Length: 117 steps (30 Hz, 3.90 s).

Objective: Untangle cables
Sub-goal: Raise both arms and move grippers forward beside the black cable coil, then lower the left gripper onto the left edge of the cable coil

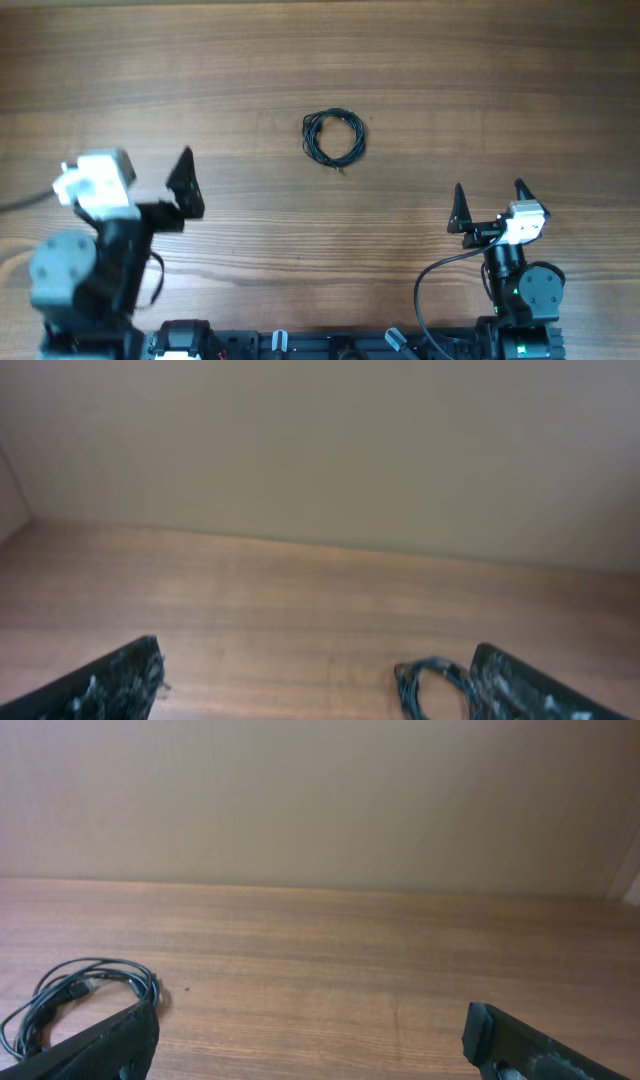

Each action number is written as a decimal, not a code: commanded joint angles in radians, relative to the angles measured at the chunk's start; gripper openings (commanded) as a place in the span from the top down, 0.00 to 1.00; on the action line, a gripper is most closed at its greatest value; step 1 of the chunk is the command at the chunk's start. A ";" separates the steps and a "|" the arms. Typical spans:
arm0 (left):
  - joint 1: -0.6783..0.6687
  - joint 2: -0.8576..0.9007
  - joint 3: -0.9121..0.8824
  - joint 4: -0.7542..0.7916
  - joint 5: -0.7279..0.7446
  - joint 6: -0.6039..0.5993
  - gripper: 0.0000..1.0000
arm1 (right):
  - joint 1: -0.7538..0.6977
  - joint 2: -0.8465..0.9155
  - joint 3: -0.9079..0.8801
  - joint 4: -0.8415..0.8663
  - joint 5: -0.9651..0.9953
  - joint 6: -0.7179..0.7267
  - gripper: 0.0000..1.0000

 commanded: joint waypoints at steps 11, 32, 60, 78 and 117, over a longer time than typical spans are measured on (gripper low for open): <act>0.003 0.556 0.534 -0.247 0.008 0.023 0.00 | -0.005 -0.011 -0.002 0.002 -0.009 -0.010 0.00; 0.003 0.636 0.547 -0.233 0.098 0.049 0.00 | -0.005 -0.010 -0.002 0.003 -0.039 0.095 0.00; 0.003 0.644 0.547 -0.136 0.105 0.071 0.00 | -0.005 0.177 0.661 -0.548 -0.023 0.193 0.00; 0.003 0.643 0.547 -0.149 0.105 0.072 0.00 | -0.005 0.963 1.448 -0.917 -0.015 0.021 0.00; -0.060 0.814 0.547 -0.209 0.293 0.073 0.22 | -0.005 1.458 1.799 -1.176 -0.110 -0.090 0.00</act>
